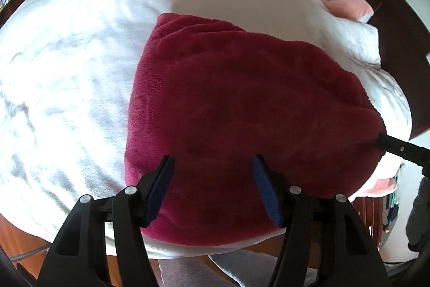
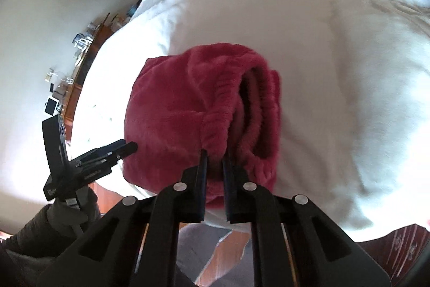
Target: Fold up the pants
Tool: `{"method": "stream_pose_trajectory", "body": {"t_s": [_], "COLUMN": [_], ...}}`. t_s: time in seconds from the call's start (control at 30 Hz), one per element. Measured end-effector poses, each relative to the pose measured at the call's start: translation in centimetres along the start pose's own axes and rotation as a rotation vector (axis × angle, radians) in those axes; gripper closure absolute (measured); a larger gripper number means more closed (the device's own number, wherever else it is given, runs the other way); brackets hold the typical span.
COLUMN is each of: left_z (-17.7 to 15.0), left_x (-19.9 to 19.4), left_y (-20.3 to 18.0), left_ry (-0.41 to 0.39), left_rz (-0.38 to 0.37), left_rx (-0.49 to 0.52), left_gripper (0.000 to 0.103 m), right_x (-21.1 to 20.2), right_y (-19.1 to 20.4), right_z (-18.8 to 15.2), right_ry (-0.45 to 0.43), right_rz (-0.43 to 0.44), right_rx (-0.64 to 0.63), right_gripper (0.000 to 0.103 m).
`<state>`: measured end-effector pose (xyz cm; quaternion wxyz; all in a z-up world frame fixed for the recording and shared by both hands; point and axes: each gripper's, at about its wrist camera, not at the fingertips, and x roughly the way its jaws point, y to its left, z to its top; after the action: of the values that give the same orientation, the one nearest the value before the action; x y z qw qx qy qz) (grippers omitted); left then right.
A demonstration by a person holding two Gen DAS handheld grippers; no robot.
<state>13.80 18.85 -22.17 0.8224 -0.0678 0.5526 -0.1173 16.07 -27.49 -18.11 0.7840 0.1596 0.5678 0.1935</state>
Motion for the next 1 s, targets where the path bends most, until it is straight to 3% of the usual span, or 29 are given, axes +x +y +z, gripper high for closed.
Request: {"method": "stream_pose_trajectory", "body": {"t_s": [0.07,0.17,0.27,0.33,0.4,0.47,0.6,0.7,0.83,1.0], "left_z": [-0.1,-0.9,-2.0,-2.7,-2.8,-2.6,-2.8,-3.3,-3.0,-3.6], "left_x": [0.7,2.2,3.4,3.7,3.4,2.7,2.1,2.1,2.3,2.0], "left_y": [-0.7,-1.8,-2.2,-2.5,-2.5,-2.3,-2.1,-2.4,-3.0,-2.7], "left_ry": [0.012,0.044,0.074,0.086,0.082,0.076,0.065,0.066,0.064,0.067], "left_rz": [0.003,0.021,0.049,0.069,0.068,0.054,0.038,0.043,0.049,0.055], "left_rx": [0.027,0.085,0.135,0.165,0.158,0.119,0.09,0.087,0.08,0.072], "left_gripper": [0.039,0.031,0.03,0.03,0.03,0.03,0.03,0.03,0.03,0.03], "right_x": [0.4,4.3,7.5,7.6,6.9,5.3,2.2,0.6,3.2,8.4], "right_y": [-1.2,-3.0,-4.1,-4.1,-4.0,-3.5,-0.7,2.4,4.7,2.0], "right_z": [-1.1,-2.2,-2.7,-2.7,-2.5,-2.2,-1.1,0.5,2.9,4.9], "right_ry": [0.02,0.07,0.105,0.107,0.102,0.088,-0.036,-0.128,-0.12,-0.047], "right_rz": [-0.038,-0.091,-0.14,-0.135,-0.129,-0.144,-0.206,-0.188,-0.135,-0.217], "right_rx": [0.009,0.054,0.071,0.075,0.066,0.051,-0.075,-0.175,-0.261,-0.202], "right_gripper": [0.093,0.093,0.093,0.093,0.091,0.072,0.071,0.071,0.071,0.073]}}
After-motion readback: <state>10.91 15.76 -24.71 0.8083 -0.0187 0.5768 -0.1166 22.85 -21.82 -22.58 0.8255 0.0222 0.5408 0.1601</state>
